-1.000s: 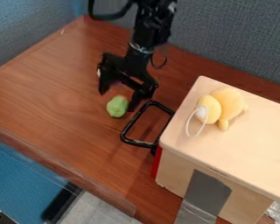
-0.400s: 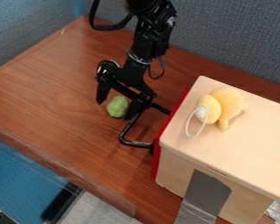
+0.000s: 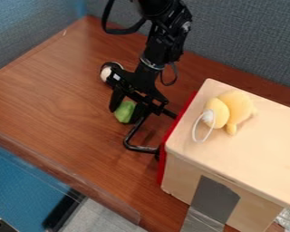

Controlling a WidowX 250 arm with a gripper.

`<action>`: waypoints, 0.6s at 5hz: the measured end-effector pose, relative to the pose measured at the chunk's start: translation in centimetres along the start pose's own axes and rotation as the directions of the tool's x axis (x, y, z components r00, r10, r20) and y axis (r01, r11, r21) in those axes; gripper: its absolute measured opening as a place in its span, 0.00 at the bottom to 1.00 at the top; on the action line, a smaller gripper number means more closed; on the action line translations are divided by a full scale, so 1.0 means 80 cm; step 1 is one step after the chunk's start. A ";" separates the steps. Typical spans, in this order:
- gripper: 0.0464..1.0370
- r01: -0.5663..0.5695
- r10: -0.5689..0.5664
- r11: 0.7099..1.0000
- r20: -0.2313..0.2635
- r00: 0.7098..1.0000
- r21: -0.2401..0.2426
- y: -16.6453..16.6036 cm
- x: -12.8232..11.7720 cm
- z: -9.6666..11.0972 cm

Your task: Move the green object to the top of the table

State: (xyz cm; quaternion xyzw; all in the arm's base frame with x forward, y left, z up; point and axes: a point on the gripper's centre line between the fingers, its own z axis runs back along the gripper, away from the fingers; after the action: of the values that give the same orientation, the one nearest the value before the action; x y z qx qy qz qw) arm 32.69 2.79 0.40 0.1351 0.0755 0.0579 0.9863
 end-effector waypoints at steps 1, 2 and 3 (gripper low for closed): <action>0.51 0.026 -0.026 1.000 0.011 1.000 -0.015 -0.002 0.006 0.007; 0.51 0.029 -0.027 0.999 0.047 0.999 -0.041 -0.003 0.022 0.031; 0.51 0.030 -0.023 0.998 0.124 0.992 -0.061 -0.002 0.050 0.064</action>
State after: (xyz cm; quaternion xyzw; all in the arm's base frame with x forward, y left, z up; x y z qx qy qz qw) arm 37.45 1.87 4.68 0.1063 0.0143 0.0387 0.9935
